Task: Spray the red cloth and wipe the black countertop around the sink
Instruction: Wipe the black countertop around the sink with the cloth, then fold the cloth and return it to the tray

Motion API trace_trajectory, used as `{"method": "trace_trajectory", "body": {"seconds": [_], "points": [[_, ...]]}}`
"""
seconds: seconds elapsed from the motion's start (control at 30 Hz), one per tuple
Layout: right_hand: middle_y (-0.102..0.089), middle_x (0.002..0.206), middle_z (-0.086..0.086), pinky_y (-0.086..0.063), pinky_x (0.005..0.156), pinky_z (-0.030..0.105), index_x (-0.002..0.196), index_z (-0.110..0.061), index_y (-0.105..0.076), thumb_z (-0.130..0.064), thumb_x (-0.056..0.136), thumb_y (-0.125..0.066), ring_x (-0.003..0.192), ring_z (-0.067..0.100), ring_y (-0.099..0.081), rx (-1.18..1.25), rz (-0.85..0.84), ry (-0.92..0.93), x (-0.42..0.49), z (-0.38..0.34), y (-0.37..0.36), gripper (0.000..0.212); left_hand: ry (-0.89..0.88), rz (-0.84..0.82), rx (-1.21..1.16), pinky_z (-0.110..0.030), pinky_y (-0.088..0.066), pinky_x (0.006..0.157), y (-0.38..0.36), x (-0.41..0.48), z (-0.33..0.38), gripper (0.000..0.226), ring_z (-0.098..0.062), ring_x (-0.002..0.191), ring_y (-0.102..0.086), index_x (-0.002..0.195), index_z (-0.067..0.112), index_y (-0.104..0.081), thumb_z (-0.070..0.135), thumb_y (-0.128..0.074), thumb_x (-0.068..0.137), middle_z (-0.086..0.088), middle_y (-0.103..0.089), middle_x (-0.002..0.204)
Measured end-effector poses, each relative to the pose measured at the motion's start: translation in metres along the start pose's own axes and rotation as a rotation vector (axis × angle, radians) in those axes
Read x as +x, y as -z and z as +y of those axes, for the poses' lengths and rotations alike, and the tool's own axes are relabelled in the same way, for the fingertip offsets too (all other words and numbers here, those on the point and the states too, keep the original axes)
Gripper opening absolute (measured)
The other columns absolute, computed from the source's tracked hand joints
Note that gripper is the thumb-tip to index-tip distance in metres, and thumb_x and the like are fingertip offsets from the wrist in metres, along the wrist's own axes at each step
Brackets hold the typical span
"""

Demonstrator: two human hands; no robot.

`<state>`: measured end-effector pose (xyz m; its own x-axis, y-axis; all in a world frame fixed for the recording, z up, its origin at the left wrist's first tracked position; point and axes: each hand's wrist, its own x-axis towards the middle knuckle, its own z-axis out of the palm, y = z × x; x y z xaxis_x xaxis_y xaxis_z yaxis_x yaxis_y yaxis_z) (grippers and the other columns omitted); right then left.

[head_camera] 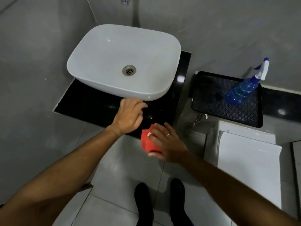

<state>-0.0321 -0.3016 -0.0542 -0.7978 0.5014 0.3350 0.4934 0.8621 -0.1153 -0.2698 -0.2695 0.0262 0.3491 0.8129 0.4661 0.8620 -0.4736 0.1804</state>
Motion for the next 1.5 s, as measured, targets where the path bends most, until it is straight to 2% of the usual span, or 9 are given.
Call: {"method": "trace_trajectory", "body": {"seconds": [0.1,0.27,0.53,0.7,0.8,0.93,1.17,1.4,1.5], "points": [[-0.046,0.150,0.013,-0.021,0.117,0.066,0.140,-0.016,-0.046,-0.059,0.089,-0.054,0.144,0.038,-0.035,-0.164,-0.200,-0.069,-0.004,-0.018,-0.019,0.067,0.084,0.086,0.008,-0.046,-0.029,0.107,0.001,0.056,0.002,0.036,-0.029,0.136,-0.038,0.130,0.014,-0.051,0.021,-0.046,0.095,-0.012,-0.050,0.136],[-0.050,0.148,0.014,-0.032,0.114,0.062,0.140,-0.016,-0.047,-0.047,0.091,-0.059,0.142,0.038,-0.039,-0.168,-0.130,-0.081,-0.011,-0.012,-0.023,0.060,0.245,-0.266,0.190,-0.056,-0.006,0.123,-0.010,0.109,-0.002,0.061,-0.032,0.154,0.002,0.155,0.020,-0.025,0.048,-0.015,0.102,-0.010,-0.015,0.166],[-0.052,0.146,0.018,-0.034,0.114,0.059,0.136,-0.012,-0.056,-0.022,0.095,-0.063,0.141,0.039,-0.040,-0.030,-0.047,0.088,-0.038,0.014,-0.009,0.044,0.206,-0.362,0.095,-0.054,-0.003,0.124,-0.010,0.110,-0.011,0.066,-0.029,0.154,0.010,0.156,0.023,-0.020,0.055,-0.008,0.100,-0.008,-0.011,0.167],[-0.061,0.136,0.019,-0.055,0.093,0.053,0.140,-0.013,-0.042,-0.009,0.078,-0.078,0.120,0.037,-0.061,-0.009,-0.138,0.000,-0.053,0.052,0.040,0.072,0.194,-0.365,-0.019,-0.053,-0.001,0.124,-0.009,0.107,-0.015,0.068,-0.028,0.153,0.012,0.156,0.020,-0.022,0.054,-0.013,0.098,-0.008,-0.010,0.167],[-0.062,0.131,0.024,-0.057,0.087,0.048,0.140,-0.006,-0.045,-0.006,0.079,-0.080,0.111,0.040,-0.065,0.017,-0.045,-0.292,-0.043,0.088,0.084,0.071,0.145,-0.235,-0.071,-0.052,-0.005,0.124,-0.008,0.118,0.000,0.062,-0.030,0.154,0.003,0.153,0.014,-0.031,0.045,-0.028,0.100,-0.010,-0.020,0.164],[-0.045,0.149,0.021,-0.047,0.104,0.053,0.149,-0.004,-0.037,-0.018,0.092,-0.067,0.133,0.037,-0.047,0.177,0.041,-0.488,-0.014,0.129,0.119,0.066,-0.048,-0.020,-0.358,-0.037,-0.037,0.113,-0.027,0.154,0.062,0.042,-0.026,0.133,-0.048,0.133,0.006,-0.057,0.029,-0.048,0.098,-0.012,-0.059,0.136],[-0.019,0.165,0.003,-0.037,0.114,0.034,0.158,-0.027,0.002,-0.030,0.095,-0.065,0.145,0.019,-0.033,0.580,0.119,-0.715,0.011,0.212,0.133,0.091,0.898,-0.783,-1.190,-0.037,-0.052,0.099,-0.092,0.244,0.109,0.076,-0.019,0.107,-0.068,0.121,0.017,-0.067,0.079,-0.051,0.080,-0.005,-0.073,0.114],[0.002,0.168,0.003,-0.005,0.125,0.040,0.158,-0.023,0.003,-0.063,0.083,-0.063,0.154,0.016,0.005,0.579,0.169,-0.917,0.000,0.271,0.095,0.107,1.141,-0.521,-1.432,-0.030,-0.059,0.069,-0.184,0.249,0.102,0.029,-0.018,0.084,-0.071,0.119,0.000,-0.063,0.019,-0.056,0.099,-0.017,-0.070,0.104],[-0.022,0.164,0.009,-0.029,0.119,0.043,0.156,-0.022,-0.016,-0.064,0.090,-0.053,0.149,0.026,-0.026,0.948,0.300,-1.358,-0.012,0.274,0.067,0.087,1.285,-0.387,-1.434,-0.032,-0.059,0.063,-0.214,0.250,0.102,0.023,-0.019,0.081,-0.071,0.120,0.015,-0.056,0.014,-0.058,0.097,-0.015,-0.068,0.109]]}}
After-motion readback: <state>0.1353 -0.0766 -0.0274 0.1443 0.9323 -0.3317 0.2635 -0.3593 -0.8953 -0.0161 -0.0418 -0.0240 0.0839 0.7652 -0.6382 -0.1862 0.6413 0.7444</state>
